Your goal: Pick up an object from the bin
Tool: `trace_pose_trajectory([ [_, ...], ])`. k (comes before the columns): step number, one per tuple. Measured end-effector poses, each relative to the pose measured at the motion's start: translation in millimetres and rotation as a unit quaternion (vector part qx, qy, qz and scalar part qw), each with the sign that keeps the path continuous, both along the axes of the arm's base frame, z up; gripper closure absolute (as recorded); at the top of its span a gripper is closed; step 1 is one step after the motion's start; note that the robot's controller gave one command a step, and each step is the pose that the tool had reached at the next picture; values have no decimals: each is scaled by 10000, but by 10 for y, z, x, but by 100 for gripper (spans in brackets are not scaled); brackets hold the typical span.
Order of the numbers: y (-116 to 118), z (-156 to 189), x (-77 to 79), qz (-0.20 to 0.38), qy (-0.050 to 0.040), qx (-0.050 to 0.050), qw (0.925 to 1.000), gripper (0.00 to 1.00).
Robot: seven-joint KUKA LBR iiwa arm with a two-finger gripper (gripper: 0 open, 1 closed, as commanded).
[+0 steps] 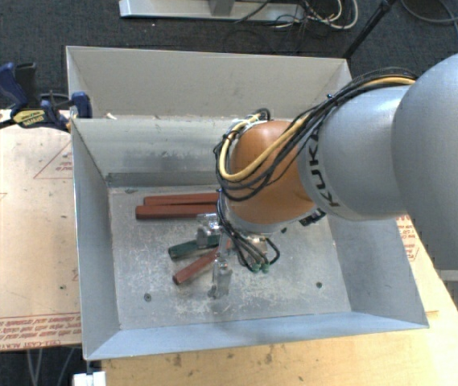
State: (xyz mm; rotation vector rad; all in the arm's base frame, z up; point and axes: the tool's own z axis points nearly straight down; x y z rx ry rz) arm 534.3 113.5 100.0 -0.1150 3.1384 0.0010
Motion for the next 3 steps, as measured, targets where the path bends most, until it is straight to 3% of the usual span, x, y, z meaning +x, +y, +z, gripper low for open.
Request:
trace_pose_trajectory([
  [1, 339, -269, 237, -1076, -21, 17, 9942, 100],
  [2, 330, -294, 224, -1082, -8, 9, 9941, 0],
  [3, 329, -297, 221, -1083, 3, 8, 9941, 100],
])
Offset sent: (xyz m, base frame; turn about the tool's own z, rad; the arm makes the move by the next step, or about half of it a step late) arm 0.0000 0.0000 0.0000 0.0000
